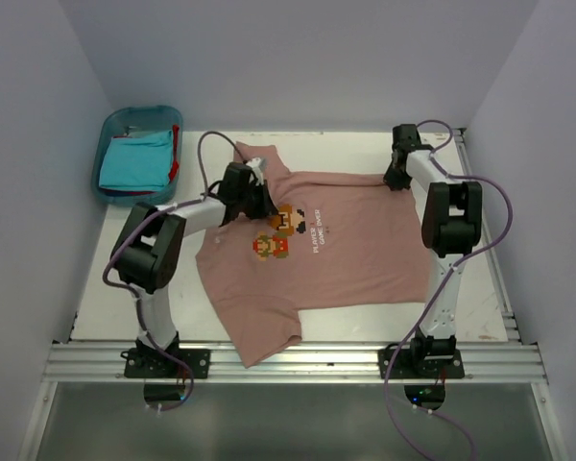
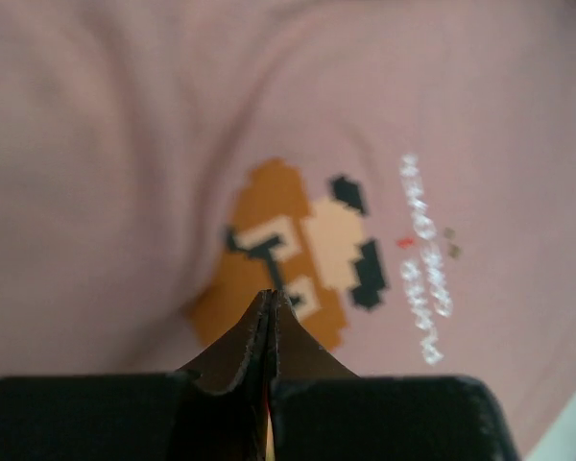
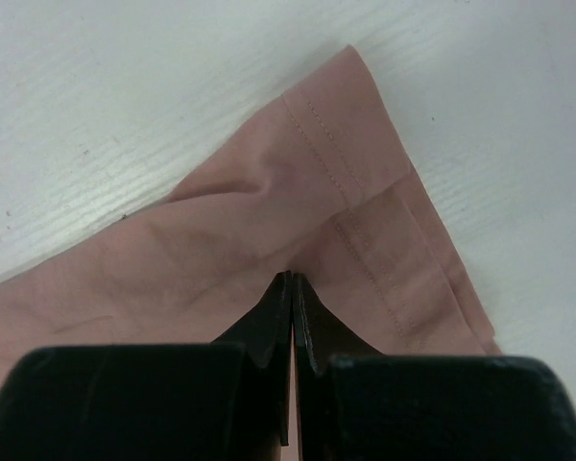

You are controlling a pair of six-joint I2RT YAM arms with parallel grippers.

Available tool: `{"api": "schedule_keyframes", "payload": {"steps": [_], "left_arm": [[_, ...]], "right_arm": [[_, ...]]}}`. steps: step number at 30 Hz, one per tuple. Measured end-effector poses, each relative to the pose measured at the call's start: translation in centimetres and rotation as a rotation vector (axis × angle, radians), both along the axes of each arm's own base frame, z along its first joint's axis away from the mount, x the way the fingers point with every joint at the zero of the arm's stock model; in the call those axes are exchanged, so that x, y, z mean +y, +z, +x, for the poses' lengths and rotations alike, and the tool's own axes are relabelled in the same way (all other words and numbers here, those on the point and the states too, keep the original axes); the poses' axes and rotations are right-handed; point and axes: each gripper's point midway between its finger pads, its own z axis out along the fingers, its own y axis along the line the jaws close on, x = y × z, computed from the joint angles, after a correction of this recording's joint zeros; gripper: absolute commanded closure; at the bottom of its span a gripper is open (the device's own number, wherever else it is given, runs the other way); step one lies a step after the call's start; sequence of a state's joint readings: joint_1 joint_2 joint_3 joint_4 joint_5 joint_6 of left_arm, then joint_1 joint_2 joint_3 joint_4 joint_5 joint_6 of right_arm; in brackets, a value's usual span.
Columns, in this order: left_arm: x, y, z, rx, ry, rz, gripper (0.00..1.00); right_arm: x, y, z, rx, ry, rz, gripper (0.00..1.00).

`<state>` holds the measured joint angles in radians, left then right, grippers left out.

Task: Fold and stack the t-shirts
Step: Flatten out the tshirt

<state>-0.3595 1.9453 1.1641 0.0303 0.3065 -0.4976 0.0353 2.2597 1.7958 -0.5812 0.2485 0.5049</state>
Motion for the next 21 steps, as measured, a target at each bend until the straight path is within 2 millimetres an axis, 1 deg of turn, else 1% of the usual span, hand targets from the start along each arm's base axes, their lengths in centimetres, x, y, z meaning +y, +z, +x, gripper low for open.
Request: {"api": "schedule_keyframes", "payload": {"steps": [1,2,3,5,7,10,12,14,16,18,21], "left_arm": [[-1.3,0.7,-0.9,-0.014,-0.03,-0.01,1.0],[-3.1,1.6,-2.1,-0.031,-0.07,-0.022,1.0],[-4.2,2.3,-2.7,-0.045,-0.093,-0.033,1.0],[-7.3,3.9,-4.1,-0.085,-0.162,-0.073,1.0],[-9.7,5.0,-5.2,-0.106,-0.213,-0.105,1.0],[-12.2,5.9,-5.5,-0.124,-0.259,-0.139,1.0],[-13.5,6.1,-4.6,-0.125,-0.266,-0.162,1.0],[-14.3,5.4,-3.4,-0.12,-0.26,-0.168,1.0],[-14.7,3.8,-3.2,-0.09,-0.251,-0.161,1.0],[-15.0,1.6,-3.1,-0.049,-0.247,-0.15,1.0],[-15.7,-1.9,-3.9,0.021,-0.248,-0.128,1.0]], "right_arm": [[0.0,0.1,-0.2,0.0,0.0,0.0,1.0],[0.0,0.2,-0.2,-0.004,0.0,0.0,1.0],[-0.1,0.3,-0.1,-0.008,0.0,0.0,1.0],[0.0,0.4,0.1,-0.019,0.001,0.001,1.0],[0.0,0.4,0.1,-0.019,0.002,0.002,1.0],[0.0,0.4,0.1,-0.018,0.005,0.002,1.0],[0.0,0.6,0.2,-0.018,0.008,0.001,1.0],[0.0,1.1,0.5,-0.028,0.009,0.002,1.0],[0.0,1.5,0.9,-0.041,0.009,0.003,1.0],[0.1,1.8,1.0,-0.047,0.01,0.005,1.0],[0.1,1.8,1.2,-0.047,0.011,0.007,1.0]]}}
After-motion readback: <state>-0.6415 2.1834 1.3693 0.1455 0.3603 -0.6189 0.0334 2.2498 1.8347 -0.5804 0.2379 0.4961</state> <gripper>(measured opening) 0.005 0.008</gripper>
